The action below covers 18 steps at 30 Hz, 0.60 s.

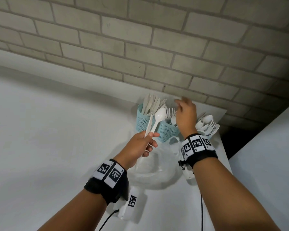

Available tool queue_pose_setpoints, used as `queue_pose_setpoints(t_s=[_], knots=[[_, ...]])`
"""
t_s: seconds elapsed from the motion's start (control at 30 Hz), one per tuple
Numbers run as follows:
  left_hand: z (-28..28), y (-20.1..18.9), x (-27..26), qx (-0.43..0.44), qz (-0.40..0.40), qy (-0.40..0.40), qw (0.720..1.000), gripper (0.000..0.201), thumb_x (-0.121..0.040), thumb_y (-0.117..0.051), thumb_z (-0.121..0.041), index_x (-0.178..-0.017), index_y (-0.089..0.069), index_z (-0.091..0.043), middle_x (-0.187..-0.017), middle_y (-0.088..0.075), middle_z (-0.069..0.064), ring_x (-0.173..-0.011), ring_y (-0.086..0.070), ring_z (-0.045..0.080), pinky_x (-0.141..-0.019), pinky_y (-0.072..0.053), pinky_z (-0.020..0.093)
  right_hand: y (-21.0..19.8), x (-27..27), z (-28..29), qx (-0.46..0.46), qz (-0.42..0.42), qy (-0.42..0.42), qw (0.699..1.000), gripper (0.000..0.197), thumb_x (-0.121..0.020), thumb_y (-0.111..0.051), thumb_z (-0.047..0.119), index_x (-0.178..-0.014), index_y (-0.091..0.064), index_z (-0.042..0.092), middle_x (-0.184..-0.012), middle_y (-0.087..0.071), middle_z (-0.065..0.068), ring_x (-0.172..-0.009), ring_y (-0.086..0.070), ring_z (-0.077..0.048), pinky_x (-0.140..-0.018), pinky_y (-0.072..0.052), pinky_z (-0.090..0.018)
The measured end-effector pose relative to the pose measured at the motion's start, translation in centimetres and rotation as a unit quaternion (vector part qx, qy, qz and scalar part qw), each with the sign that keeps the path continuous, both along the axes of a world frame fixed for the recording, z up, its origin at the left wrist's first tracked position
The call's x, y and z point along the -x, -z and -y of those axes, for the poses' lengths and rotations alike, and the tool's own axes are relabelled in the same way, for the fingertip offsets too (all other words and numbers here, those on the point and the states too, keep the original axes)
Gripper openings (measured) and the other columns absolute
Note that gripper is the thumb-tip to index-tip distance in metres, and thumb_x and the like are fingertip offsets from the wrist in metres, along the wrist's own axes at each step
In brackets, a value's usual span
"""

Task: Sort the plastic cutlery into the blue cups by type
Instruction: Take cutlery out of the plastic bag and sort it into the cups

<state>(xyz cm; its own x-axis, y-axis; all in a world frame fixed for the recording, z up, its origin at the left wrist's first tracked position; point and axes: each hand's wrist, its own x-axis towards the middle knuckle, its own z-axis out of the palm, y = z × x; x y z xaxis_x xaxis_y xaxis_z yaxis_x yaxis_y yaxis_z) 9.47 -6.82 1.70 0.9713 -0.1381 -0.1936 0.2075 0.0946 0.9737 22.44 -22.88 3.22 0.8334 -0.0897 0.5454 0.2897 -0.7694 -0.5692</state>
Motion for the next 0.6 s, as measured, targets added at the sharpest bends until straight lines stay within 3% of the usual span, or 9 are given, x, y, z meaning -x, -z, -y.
queue_pose_setpoints(t_s=[0.1, 0.17, 0.27, 0.33, 0.4, 0.47, 0.53, 0.6], knots=[[0.0, 0.0, 0.1, 0.012, -0.009, 0.005, 1.000, 0.023, -0.101, -0.037, -0.028, -0.106, -0.059, -0.024, -0.073, -0.057, -0.002, -0.060, -0.044, 0.007, -0.052, -0.037, 0.017, 0.3, 0.3, 0.2, 0.049, -0.034, 0.021, 0.998, 0.032, -0.096, -0.044, 0.012, -0.122, -0.061, 0.005, -0.124, -0.060, -0.017, -0.121, -0.049, -0.034, -0.099, -0.042, -0.043], [0.0, -0.1, 0.2, 0.021, -0.017, 0.005, 1.000, 0.023, -0.101, -0.037, -0.026, -0.110, -0.059, -0.024, -0.074, -0.057, -0.002, -0.061, -0.044, 0.008, -0.052, -0.037, 0.017, -0.4, 1.1, -0.2, 0.048, 0.007, 0.036, 0.998, 0.032, -0.096, -0.046, 0.016, -0.125, -0.058, 0.007, -0.131, -0.056, -0.012, -0.127, -0.042, -0.031, -0.103, -0.037, -0.043], [-0.1, -0.3, 0.2, 0.047, -0.032, 0.005, 0.998, 0.026, -0.101, -0.037, -0.022, -0.117, -0.057, -0.023, -0.075, -0.057, -0.001, -0.062, -0.044, 0.009, -0.052, -0.036, 0.018, -2.1, 3.0, -1.3, -0.018, 0.028, -0.022, 0.999, 0.030, -0.095, -0.049, 0.024, -0.122, -0.056, 0.013, -0.127, -0.053, -0.007, -0.109, -0.051, -0.022, -0.095, -0.043, -0.036], [-0.1, -0.3, 0.3, 0.061, -0.041, 0.008, 0.997, 0.027, -0.101, -0.035, -0.019, -0.119, -0.055, -0.025, -0.076, -0.057, 0.000, -0.061, -0.043, 0.009, -0.051, -0.034, 0.018, -3.2, 4.5, -2.2, -0.031, -0.055, -0.086, 0.994, 0.034, -0.096, -0.049, 0.034, -0.123, -0.056, 0.015, -0.124, -0.051, -0.005, -0.096, -0.055, -0.017, -0.089, -0.048, -0.034], [0.0, -0.4, 0.4, 0.063, -0.046, 0.015, 0.997, 0.028, -0.101, -0.035, -0.018, -0.121, -0.054, -0.025, -0.076, -0.057, 0.000, -0.060, -0.042, 0.009, -0.048, -0.032, 0.017, -3.8, 5.5, -3.0, 0.032, -0.148, -0.126, 0.980, 0.042, -0.095, -0.046, 0.043, -0.127, -0.054, 0.018, -0.124, -0.052, -0.006, -0.101, -0.056, -0.019, -0.090, -0.047, -0.036], [0.2, -0.5, 0.5, 0.062, -0.046, 0.021, 0.997, 0.028, -0.101, -0.036, -0.018, -0.123, -0.052, -0.024, -0.076, -0.056, 0.000, -0.058, -0.040, 0.008, -0.045, -0.030, 0.015, -3.9, 6.1, -3.5, 0.088, -0.200, -0.153, 0.964, 0.047, -0.095, -0.041, 0.048, -0.130, -0.052, 0.018, -0.123, -0.055, -0.007, -0.101, -0.057, -0.019, -0.083, -0.044, -0.030], [0.3, -0.7, 0.6, 0.061, -0.047, 0.023, 0.997, 0.026, -0.101, -0.037, -0.021, -0.123, -0.051, -0.023, -0.074, -0.054, 0.000, -0.055, -0.037, 0.007, -0.042, -0.028, 0.014, -3.7, 6.7, -3.9, 0.074, -0.238, -0.175, 0.952, 0.045, -0.097, -0.038, 0.046, -0.122, -0.056, 0.013, -0.109, -0.060, -0.004, -0.089, -0.057, -0.016, -0.071, -0.041, -0.025], [0.2, -0.9, 0.7, 0.054, -0.048, 0.019, 0.997, 0.022, -0.100, -0.038, -0.028, -0.117, -0.053, -0.026, -0.074, -0.053, -0.001, -0.053, -0.036, 0.006, -0.042, -0.027, 0.014, -3.6, 7.1, -3.9, 0.053, -0.269, -0.192, 0.942, 0.046, -0.099, -0.036, 0.042, -0.108, -0.061, 0.005, -0.086, -0.057, -0.001, -0.078, -0.054, -0.016, -0.068, -0.043, -0.027]])
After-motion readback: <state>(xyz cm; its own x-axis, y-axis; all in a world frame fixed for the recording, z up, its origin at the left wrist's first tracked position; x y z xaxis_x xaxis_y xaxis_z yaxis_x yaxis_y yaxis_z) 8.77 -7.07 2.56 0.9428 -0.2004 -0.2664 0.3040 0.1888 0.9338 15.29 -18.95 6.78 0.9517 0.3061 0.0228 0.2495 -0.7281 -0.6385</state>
